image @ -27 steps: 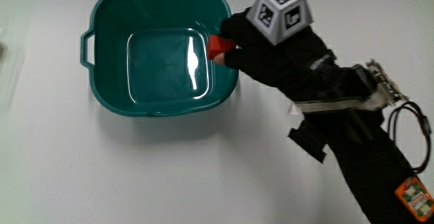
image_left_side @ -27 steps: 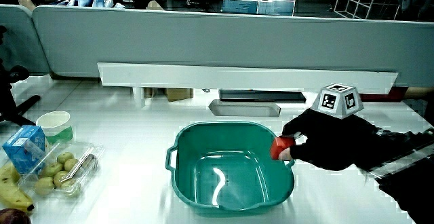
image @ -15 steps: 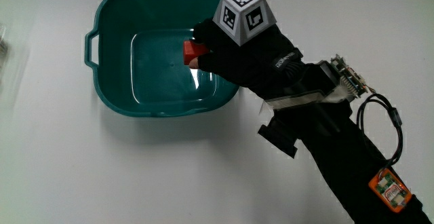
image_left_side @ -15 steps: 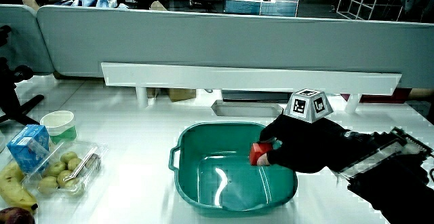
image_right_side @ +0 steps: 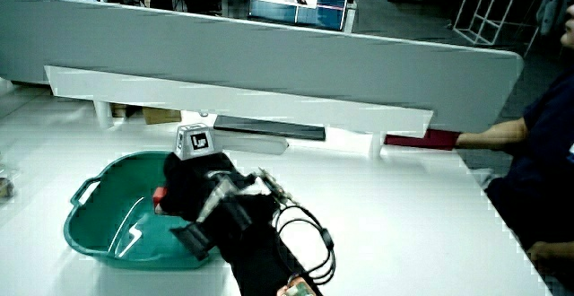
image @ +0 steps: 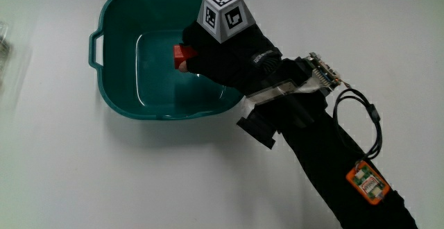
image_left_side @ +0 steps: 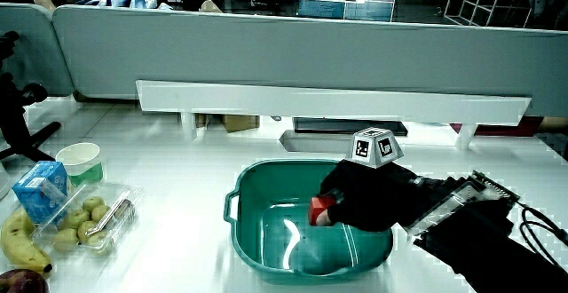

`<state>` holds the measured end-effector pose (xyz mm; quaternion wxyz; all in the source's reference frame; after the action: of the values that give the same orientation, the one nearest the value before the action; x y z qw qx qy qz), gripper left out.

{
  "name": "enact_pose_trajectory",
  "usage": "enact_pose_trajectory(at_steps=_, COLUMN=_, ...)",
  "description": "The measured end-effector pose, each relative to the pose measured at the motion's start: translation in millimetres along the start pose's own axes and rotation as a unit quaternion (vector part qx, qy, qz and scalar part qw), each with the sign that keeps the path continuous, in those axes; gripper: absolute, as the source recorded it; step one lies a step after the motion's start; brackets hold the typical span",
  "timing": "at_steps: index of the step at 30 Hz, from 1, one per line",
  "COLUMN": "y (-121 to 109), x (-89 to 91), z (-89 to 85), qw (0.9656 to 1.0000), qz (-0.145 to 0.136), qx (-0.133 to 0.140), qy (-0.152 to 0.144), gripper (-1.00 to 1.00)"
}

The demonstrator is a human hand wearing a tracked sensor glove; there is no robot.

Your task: Place red block

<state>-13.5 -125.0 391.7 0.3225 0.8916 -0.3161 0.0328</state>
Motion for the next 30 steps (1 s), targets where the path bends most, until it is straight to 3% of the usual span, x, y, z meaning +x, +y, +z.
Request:
enact_pose_trajectory(at_steps=6, y=16, x=1.6, z=-13.9, qw=0.9995, qz=-0.01, qx=-0.027, qy=0.012, gripper=0.0)
enact_pose_trajectory(at_steps=12, y=25, x=0.7, z=-22.2, qw=0.998, qz=-0.017, qx=-0.061, qy=0.004, gripper=0.0)
enact_pose_trajectory(at_steps=13, y=24, x=0.9, z=-21.8, qw=0.9982, qz=-0.017, qx=-0.056, qy=0.012, gripper=0.0)
enact_pose_trajectory(at_steps=14, y=24, x=0.0, z=-22.1, qw=0.9984, qz=-0.023, qx=-0.052, qy=0.0, gripper=0.0)
enact_pose_trajectory(at_steps=18, y=28, x=-1.9, z=-28.5, qw=0.9974, qz=-0.026, qx=-0.067, qy=-0.009, gripper=0.0)
enact_pose_trajectory(at_steps=19, y=28, x=-1.5, z=-28.8, qw=0.9975, qz=-0.025, qx=-0.066, qy=0.001, gripper=0.0)
enact_pose_trajectory(at_steps=21, y=28, x=-2.0, z=-30.4, qw=0.9969, qz=-0.027, qx=-0.072, qy=-0.014, gripper=0.0)
enact_pose_trajectory(at_steps=23, y=26, x=-1.1, z=-30.5, qw=0.9973, qz=-0.028, qx=-0.067, qy=-0.003, gripper=0.0)
enact_pose_trajectory(at_steps=30, y=15, x=3.5, z=-28.6, qw=0.9957, qz=-0.034, qx=-0.085, qy=0.013, gripper=-0.88)
